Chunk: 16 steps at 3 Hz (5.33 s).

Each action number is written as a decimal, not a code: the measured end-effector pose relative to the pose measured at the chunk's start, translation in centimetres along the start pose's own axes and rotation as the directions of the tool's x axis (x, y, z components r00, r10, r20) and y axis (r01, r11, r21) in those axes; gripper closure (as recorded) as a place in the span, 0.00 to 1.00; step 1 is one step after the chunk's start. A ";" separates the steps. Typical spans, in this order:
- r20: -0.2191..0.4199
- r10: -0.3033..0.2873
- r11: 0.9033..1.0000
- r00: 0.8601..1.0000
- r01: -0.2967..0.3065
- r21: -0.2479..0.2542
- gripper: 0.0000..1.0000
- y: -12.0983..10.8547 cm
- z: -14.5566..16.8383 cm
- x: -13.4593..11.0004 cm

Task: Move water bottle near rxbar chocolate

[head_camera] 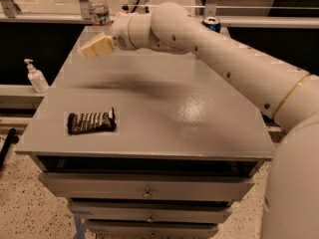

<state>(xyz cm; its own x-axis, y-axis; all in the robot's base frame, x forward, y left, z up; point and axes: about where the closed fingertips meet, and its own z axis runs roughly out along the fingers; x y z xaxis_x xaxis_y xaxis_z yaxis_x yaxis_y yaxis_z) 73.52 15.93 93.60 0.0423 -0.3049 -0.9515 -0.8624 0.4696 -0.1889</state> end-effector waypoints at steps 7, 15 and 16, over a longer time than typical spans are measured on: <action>0.198 0.206 0.978 0.958 -0.205 -0.026 0.88 -6.5 5.7 0.8; 0.120 0.176 0.936 0.977 -0.128 -0.328 1.00 14.3 -15.9 4.7; 0.144 0.113 0.945 0.983 -0.062 -0.322 0.84 14.5 -16.2 4.7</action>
Offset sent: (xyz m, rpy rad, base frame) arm 0.1136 0.0201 -0.0207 0.0375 -0.0468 -0.1116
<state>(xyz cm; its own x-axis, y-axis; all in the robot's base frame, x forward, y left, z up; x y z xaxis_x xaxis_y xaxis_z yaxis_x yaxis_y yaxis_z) 53.02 7.92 90.36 0.0164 -0.1274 -0.9917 -0.9798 0.1957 -0.0414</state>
